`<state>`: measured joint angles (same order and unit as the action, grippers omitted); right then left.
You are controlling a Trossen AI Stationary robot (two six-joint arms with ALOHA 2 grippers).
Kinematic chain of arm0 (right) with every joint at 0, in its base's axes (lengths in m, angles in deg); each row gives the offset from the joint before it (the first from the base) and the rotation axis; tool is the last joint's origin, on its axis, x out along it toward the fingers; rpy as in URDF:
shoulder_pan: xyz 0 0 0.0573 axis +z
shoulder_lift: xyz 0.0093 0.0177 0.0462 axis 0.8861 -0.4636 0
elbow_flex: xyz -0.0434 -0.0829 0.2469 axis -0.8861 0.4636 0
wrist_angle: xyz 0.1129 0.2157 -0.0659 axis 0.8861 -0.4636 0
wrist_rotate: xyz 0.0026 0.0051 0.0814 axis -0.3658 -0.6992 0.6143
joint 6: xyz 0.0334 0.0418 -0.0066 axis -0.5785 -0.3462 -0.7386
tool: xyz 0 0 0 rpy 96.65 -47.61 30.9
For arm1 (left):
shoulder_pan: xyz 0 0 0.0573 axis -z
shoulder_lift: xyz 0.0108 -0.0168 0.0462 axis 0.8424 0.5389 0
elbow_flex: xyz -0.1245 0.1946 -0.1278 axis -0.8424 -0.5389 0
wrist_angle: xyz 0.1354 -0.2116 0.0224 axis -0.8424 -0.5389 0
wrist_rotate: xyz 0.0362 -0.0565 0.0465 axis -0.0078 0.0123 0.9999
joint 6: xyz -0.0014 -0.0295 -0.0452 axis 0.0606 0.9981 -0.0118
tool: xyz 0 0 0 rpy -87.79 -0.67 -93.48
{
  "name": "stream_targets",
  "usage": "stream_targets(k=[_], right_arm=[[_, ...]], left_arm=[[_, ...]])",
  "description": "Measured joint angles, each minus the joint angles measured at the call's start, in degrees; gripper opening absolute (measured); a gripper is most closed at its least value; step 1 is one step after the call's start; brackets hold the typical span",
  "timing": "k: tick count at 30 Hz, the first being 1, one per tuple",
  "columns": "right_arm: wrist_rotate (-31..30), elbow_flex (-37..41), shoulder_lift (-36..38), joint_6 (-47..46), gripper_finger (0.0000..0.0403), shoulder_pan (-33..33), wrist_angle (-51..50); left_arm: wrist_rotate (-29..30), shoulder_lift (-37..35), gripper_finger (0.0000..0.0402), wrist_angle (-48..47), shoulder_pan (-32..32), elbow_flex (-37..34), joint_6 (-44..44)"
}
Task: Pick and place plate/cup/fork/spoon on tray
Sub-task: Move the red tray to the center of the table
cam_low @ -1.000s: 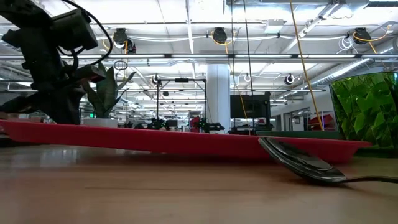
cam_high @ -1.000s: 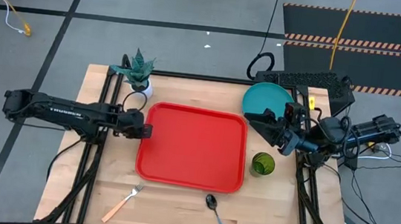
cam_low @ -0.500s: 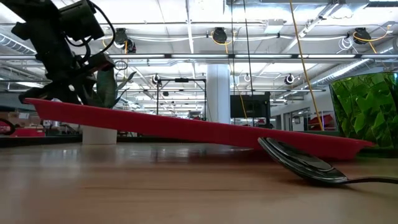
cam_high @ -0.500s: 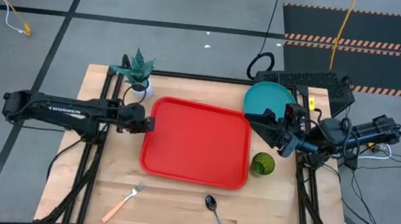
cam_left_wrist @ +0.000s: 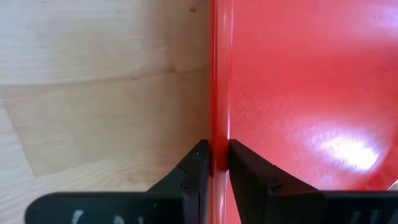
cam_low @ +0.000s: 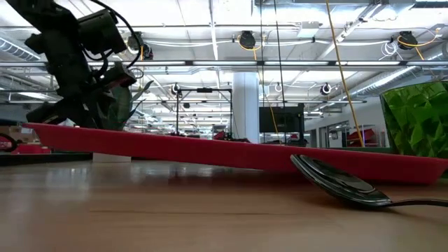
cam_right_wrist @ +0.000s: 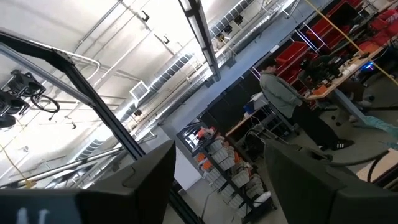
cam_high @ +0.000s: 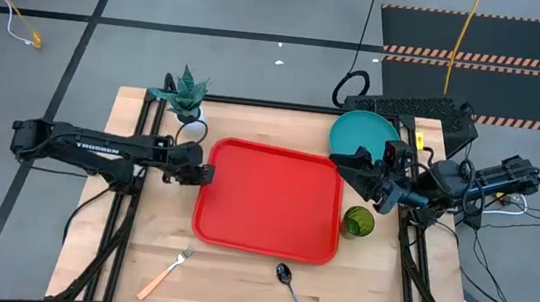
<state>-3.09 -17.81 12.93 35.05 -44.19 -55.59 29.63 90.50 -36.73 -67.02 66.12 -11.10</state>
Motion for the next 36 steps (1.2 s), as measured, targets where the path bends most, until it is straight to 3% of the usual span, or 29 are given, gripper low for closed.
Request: stream_targets(k=[8, 19, 26, 36], right_arm=[[0.11, 0.00, 0.00, -0.92, 0.0239, 0.04, 0.00], [0.15, 0.00, 0.00, -1.05, 0.0239, 0.74, 0.00], [1.49, 0.00, 0.00, -0.98, 0.0239, 0.70, -0.04], [1.51, 0.00, 0.00, -1.05, 0.0239, 0.70, -0.02]], left_arm=[[2.20, 1.26, 0.0084, -2.87, 0.00, 0.00, 3.21], [4.66, 1.23, 0.0085, -2.35, -0.04, 0.00, 7.08], [5.39, 1.23, 0.0085, 4.21, 0.00, 0.00, -7.71], [4.94, 5.27, 0.0086, -0.16, 0.00, 0.00, -15.64]])
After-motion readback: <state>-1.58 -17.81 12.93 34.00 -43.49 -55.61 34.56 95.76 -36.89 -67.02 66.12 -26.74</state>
